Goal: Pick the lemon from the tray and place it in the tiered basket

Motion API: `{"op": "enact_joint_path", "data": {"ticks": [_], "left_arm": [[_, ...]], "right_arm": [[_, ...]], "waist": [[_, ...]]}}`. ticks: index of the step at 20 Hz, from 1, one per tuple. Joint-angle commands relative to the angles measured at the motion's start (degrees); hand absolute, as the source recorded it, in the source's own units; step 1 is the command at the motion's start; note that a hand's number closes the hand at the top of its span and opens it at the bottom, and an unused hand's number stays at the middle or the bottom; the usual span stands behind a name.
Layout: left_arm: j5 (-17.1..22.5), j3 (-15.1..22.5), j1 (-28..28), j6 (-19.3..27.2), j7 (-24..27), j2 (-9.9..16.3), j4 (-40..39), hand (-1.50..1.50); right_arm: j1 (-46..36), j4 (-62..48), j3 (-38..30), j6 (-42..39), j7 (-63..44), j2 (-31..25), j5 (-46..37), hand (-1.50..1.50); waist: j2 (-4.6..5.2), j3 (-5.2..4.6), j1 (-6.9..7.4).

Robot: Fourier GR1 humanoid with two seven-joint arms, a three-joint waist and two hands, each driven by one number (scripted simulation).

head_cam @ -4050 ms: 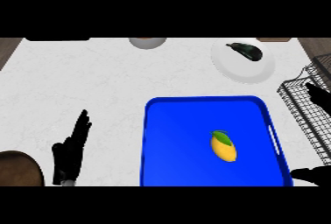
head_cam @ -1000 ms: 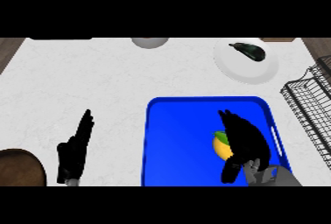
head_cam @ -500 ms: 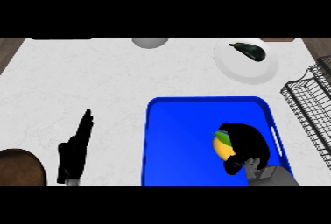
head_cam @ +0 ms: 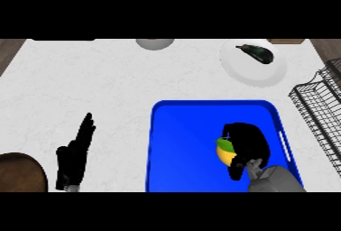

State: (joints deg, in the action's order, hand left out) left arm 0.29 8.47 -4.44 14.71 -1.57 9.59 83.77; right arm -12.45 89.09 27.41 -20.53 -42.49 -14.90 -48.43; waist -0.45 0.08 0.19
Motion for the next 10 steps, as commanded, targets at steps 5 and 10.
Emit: {"op": "enact_joint_path", "data": {"ticks": [5,10], "left_arm": [[-0.8,0.4,-4.0,1.2,-0.8,-1.5,-0.2,0.00],[1.7,-3.8,-5.6,1.5,-0.1,-0.1,-0.5,0.00]], "right_arm": [[7.7,5.8,-6.7,7.8,-6.6,-2.3,-4.8,1.50],[17.8,7.9,-23.8,17.9,-18.7,-2.5,-2.7,1.50]], "waist": [[-0.17,-0.09,-2.09],[-0.89,-0.17,-8.42]]}}
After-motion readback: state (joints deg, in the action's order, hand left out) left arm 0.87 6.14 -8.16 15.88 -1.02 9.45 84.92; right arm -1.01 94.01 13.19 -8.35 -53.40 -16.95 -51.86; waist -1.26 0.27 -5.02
